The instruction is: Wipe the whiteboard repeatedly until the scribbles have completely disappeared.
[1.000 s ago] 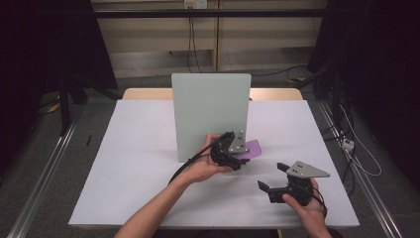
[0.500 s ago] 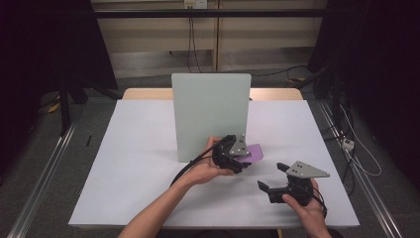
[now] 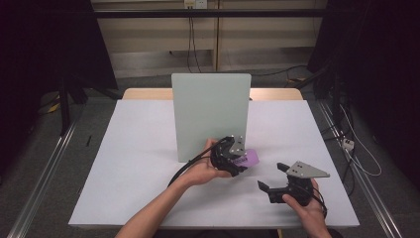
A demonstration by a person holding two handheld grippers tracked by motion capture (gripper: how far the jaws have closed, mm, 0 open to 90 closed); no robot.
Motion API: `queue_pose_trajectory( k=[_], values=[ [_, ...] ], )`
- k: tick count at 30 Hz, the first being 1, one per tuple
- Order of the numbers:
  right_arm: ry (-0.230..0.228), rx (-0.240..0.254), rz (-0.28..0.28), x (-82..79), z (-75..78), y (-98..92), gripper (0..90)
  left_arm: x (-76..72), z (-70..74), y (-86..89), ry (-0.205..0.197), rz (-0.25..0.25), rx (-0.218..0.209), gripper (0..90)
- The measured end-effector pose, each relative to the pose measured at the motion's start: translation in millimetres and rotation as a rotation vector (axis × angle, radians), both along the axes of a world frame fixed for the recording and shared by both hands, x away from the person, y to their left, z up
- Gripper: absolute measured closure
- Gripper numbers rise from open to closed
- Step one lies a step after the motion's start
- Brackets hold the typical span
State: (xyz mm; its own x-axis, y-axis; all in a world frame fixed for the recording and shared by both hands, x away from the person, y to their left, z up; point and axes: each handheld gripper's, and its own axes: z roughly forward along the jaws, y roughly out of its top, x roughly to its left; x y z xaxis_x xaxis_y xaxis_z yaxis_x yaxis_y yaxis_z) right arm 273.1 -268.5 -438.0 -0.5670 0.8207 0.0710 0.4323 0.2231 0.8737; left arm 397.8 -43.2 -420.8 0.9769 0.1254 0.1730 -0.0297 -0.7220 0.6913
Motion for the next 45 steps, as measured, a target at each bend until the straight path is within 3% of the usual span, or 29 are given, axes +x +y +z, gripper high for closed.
queue_pose_trajectory(
  k=[4,9,13,17,24,29,30,31,34,37,40,43,45],
  values=[
    [0.0,0.001,0.001,0.1,-0.1,0.2,5.5,1.8,13.5,10.7,-0.052,0.034,-0.043,40.9],
    [0.001,0.001,0.0,0.3,-0.2,0.2,5.5,8.9,30.5,32.2,-0.066,0.088,-0.137,40.9],
    [0.001,0.001,-0.002,0.7,-0.2,0.2,5.5,13.5,41.1,42.1,-0.083,0.102,-0.153,40.9],
    [0.0,-0.001,-0.001,0.6,-0.2,0.7,5.5,12.9,39.3,39.4,-0.078,0.091,-0.137,40.9],
    [0.002,-0.001,0.001,0.0,0.1,0.2,5.5,11.1,11.0,27.8,0.058,0.038,-0.078,41.0],
    [0.001,0.001,-0.001,0.4,-0.1,0.2,5.5,11.1,2.3,20.6,0.107,0.001,0.005,41.0],
    [0.001,0.001,0.0,0.3,-0.1,0.2,5.5,11.4,0.5,19.3,0.122,-0.015,0.048,41.0],
    [0.001,0.001,0.0,0.2,0.0,0.3,5.5,11.4,-3.2,17.8,0.128,-0.023,0.031,41.0],
    [0.001,0.001,0.001,0.4,-0.1,0.4,5.5,7.0,-3.2,10.1,0.081,-0.039,0.072,41.0],
    [0.002,0.001,-0.001,1.0,-0.2,0.6,5.5,3.6,-6.2,0.5,0.051,-0.058,0.069,41.0],
    [0.001,0.0,0.002,0.0,0.2,0.6,5.5,3.8,-2.4,-4.8,0.019,-0.073,0.044,41.0],
    [-0.002,0.003,0.001,-0.2,0.2,-0.4,5.5,3.2,10.0,-5.7,-0.064,-0.068,0.027,40.9],
    [-0.002,0.003,0.003,-0.1,0.1,-0.5,5.5,6.4,20.3,-1.5,-0.083,-0.044,-0.019,40.9]
  ],
)
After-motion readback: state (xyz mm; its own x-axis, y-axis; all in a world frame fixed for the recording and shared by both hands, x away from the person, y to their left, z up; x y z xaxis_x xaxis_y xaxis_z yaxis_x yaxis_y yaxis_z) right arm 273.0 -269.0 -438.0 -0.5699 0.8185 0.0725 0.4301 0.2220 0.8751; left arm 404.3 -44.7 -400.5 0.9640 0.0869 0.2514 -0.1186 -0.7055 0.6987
